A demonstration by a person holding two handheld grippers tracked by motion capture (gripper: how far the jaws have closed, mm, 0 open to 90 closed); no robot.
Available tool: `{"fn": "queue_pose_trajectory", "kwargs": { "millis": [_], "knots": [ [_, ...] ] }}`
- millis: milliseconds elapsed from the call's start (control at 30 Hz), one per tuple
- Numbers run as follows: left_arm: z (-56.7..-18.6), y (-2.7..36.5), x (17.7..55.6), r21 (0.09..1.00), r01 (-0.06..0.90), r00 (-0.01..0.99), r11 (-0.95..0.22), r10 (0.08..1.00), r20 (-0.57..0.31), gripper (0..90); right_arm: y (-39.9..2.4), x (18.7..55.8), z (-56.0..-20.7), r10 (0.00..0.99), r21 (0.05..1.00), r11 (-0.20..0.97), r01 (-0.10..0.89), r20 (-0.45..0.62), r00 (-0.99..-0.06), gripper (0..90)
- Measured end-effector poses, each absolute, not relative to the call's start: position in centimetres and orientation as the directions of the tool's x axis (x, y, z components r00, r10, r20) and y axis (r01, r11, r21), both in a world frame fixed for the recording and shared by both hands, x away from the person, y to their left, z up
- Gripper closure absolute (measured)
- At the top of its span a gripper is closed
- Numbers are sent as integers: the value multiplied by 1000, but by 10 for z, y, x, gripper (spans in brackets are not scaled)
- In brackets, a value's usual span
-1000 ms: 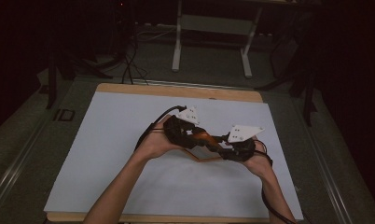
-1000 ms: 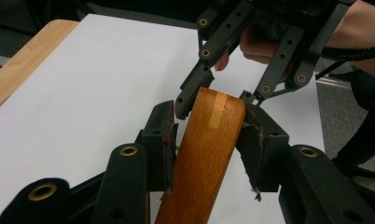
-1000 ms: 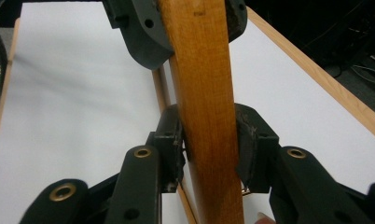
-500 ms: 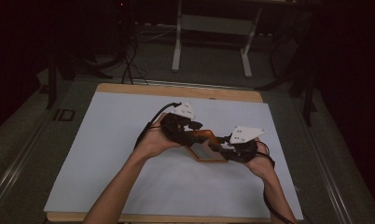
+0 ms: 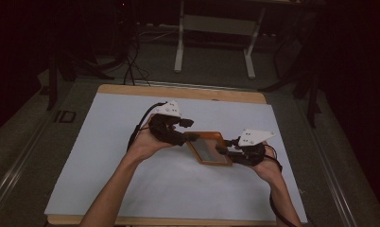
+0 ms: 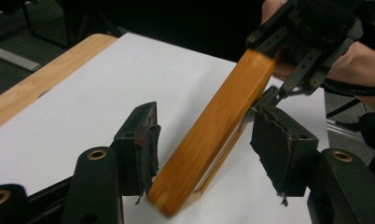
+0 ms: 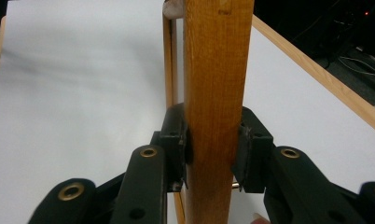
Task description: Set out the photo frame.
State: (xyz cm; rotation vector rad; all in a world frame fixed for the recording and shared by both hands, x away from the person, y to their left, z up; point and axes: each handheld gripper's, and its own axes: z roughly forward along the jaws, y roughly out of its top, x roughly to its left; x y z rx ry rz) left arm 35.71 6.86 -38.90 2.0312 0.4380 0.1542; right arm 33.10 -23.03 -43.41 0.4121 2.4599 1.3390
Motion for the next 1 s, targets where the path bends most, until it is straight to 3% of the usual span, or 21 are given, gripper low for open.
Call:
{"fn": "queue_pose_trajectory", "kwargs": {
  "millis": [600, 833, 1000],
  "knots": [
    [-429, 68, 360, 869, 274, 915, -412, 389, -104, 395, -240, 330, -440, 408, 864, 489, 119, -106, -907, 685],
    [-440, 55, 359, 872, 250, 912, -422, 405, -66, 440, -244, 330, -442, 413, 868, 480, 127, -96, -906, 685],
    [-448, 52, 364, 880, 278, 907, -386, 407, -108, 491, -248, 330, -444, 419, 872, 471, 135, -86, -904, 684]
  ]
}}
